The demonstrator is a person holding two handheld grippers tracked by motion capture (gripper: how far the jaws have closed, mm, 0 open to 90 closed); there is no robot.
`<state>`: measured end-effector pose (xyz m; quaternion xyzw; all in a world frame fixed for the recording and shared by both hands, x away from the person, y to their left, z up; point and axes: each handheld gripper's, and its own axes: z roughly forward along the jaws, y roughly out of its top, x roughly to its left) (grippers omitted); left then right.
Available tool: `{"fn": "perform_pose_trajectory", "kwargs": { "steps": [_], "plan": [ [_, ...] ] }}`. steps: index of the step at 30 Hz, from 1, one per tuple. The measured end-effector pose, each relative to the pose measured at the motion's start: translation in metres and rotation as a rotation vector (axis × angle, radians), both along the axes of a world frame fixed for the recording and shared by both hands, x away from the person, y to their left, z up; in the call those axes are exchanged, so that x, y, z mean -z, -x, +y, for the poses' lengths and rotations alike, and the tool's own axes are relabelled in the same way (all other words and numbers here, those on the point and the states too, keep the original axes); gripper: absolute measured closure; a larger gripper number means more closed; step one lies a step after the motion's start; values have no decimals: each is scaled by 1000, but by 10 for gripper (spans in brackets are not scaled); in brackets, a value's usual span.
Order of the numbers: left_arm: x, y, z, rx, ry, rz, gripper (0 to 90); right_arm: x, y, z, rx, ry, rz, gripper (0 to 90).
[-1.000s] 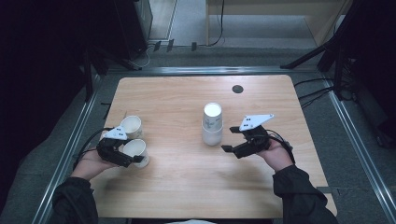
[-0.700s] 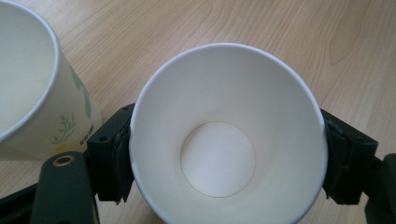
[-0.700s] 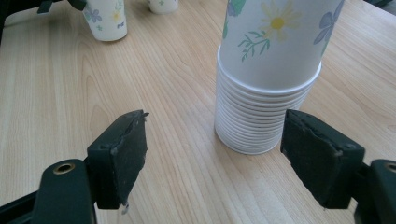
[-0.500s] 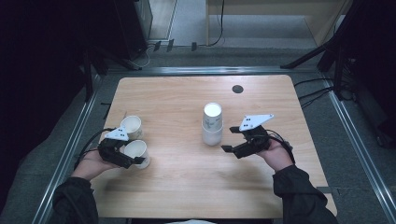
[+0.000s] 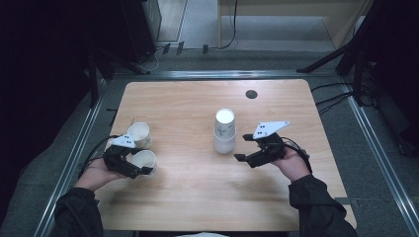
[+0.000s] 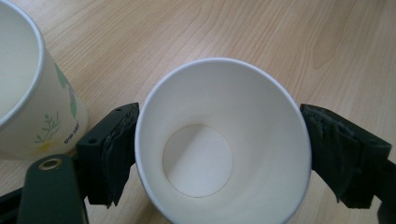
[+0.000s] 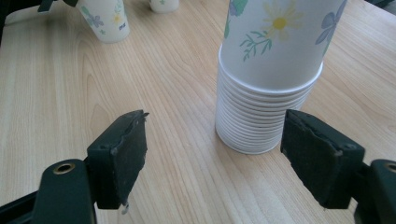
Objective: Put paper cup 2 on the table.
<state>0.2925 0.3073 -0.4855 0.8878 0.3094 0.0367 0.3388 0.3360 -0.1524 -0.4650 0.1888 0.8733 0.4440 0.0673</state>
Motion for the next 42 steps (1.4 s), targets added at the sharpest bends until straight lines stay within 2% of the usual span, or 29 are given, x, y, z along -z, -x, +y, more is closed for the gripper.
{"fn": "perform_pose_trajectory", "kwargs": {
  "steps": [7,14,18,22,24,28,32,36,42],
  "plan": [
    [-10,1,6,-21,41,-4,133,0,0,0,-2,5,2,229],
    [-25,4,7,-17,70,-40,141,0,0,1,-2,9,5,229],
    [-36,5,6,-39,101,-64,141,1,1,2,-9,15,-1,229],
    [-43,1,1,-51,104,-65,149,2,4,2,-8,18,-1,229],
    [-46,-2,-4,-39,108,-63,150,2,6,1,-8,19,2,229],
    [-52,-7,-20,-25,84,-75,151,4,11,-1,-7,20,5,229],
    [-57,-13,-36,7,89,-78,153,6,16,-4,-3,22,6,229],
    [-60,-18,-54,48,86,-79,153,7,23,-9,15,12,14,229],
    [-60,-24,-79,77,81,-76,153,6,30,-19,49,3,17,228]
  ]
}}
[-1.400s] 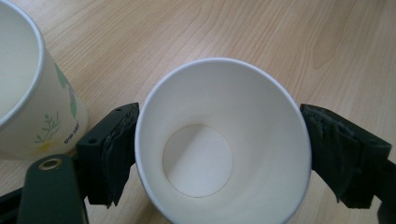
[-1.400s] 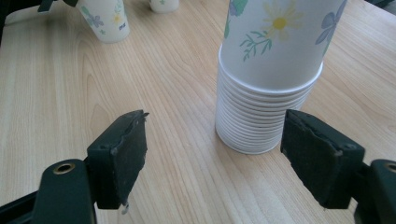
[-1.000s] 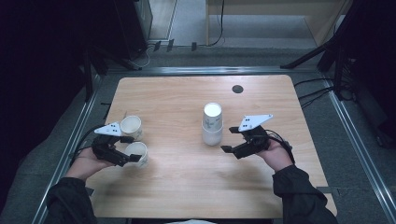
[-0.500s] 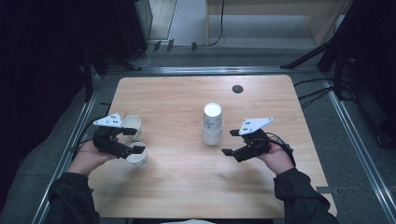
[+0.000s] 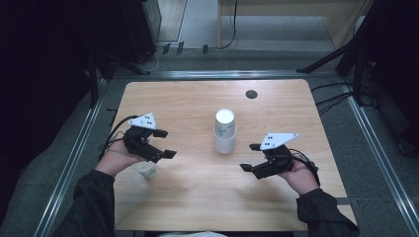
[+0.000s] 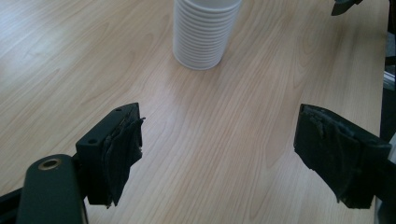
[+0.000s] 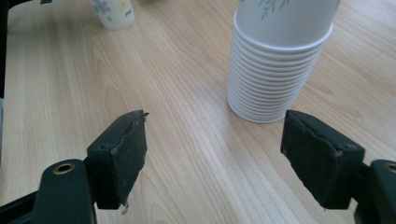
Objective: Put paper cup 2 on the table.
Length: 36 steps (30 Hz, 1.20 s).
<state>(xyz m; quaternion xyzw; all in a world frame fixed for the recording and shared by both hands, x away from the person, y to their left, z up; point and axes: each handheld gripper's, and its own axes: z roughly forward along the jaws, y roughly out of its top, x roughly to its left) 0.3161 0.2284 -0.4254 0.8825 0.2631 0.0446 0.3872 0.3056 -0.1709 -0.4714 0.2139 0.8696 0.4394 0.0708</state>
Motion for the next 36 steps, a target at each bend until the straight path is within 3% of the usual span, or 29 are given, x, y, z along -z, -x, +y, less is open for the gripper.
{"fn": "perform_pose_trajectory", "kwargs": {
  "steps": [12,19,22,27,31,36],
  "plan": [
    [-1,6,-35,26,-4,-18,157,2,6,1,-5,0,0,228],
    [1,11,-50,33,-4,-23,158,1,7,5,-5,-38,-7,228],
    [1,13,-57,31,22,-23,157,2,9,7,-15,-31,-8,228],
    [2,17,-66,19,17,-33,158,3,10,10,-32,-10,-9,228],
    [4,18,-71,14,42,-22,158,4,11,12,-40,0,-6,228],
    [9,22,-82,4,47,-43,159,6,12,16,-51,5,4,227]
  ]
}}
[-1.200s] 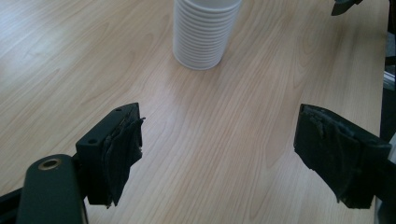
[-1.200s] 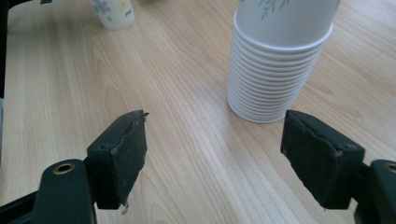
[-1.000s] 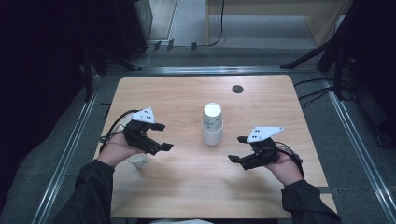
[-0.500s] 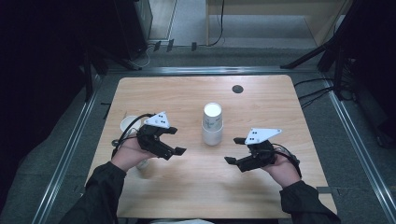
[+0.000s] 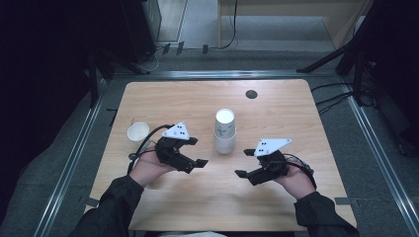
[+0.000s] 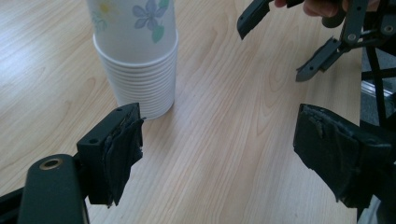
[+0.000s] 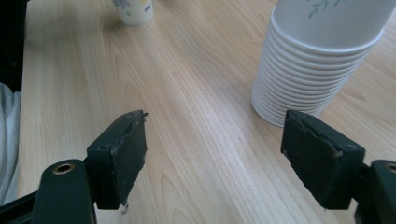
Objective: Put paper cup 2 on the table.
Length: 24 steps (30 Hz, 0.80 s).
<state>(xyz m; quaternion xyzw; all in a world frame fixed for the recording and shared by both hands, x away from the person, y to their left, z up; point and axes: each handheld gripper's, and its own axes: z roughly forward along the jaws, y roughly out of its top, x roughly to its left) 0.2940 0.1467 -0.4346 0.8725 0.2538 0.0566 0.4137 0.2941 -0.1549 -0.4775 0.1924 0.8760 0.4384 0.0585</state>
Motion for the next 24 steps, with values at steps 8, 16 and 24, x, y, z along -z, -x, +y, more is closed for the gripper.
{"fn": "perform_pose_trajectory", "kwargs": {
  "steps": [8,16,24],
  "plan": [
    [11,4,-7,-18,53,-7,158,2,2,4,-23,16,0,227],
    [27,8,-17,-29,29,-7,158,3,3,4,-47,52,-9,227],
    [36,8,-23,-49,12,-27,158,4,2,3,-58,77,-11,227]
  ]
}}
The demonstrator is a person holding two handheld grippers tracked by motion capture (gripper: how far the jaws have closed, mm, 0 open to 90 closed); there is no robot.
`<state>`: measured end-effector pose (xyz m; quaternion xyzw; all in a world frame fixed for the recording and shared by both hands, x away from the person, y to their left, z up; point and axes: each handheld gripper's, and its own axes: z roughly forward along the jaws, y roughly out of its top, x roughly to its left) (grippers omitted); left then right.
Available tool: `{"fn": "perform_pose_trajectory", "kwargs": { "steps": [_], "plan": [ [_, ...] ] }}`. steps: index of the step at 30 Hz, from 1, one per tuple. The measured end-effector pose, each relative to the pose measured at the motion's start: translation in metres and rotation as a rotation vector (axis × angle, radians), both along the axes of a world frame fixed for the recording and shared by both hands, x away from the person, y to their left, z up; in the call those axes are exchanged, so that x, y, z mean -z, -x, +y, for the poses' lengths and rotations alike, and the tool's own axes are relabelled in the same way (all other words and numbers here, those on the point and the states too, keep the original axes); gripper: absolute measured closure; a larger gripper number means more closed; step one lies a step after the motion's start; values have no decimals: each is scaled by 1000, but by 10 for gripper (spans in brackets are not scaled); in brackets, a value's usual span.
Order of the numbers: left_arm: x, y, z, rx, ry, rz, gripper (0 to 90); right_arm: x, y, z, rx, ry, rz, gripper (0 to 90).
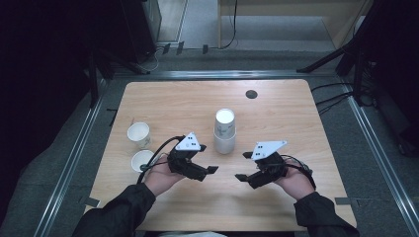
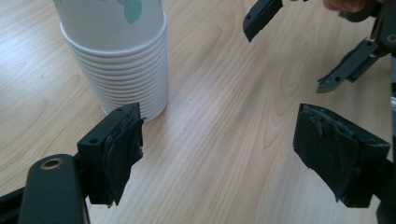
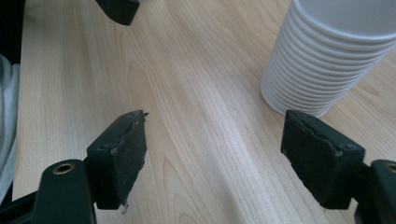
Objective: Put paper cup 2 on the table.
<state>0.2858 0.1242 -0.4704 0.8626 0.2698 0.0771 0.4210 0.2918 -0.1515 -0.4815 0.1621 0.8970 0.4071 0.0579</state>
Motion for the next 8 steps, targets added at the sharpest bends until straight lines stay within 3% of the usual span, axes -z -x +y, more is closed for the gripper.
{"fn": "perform_pose_trajectory", "kwargs": {
  "steps": [5,8],
  "plan": [
    [11,-2,-3,-18,-30,9,159,3,1,4,-21,39,-3,227],
    [19,-2,-8,-11,-60,12,159,8,2,7,-39,100,-14,227]
  ]
}}
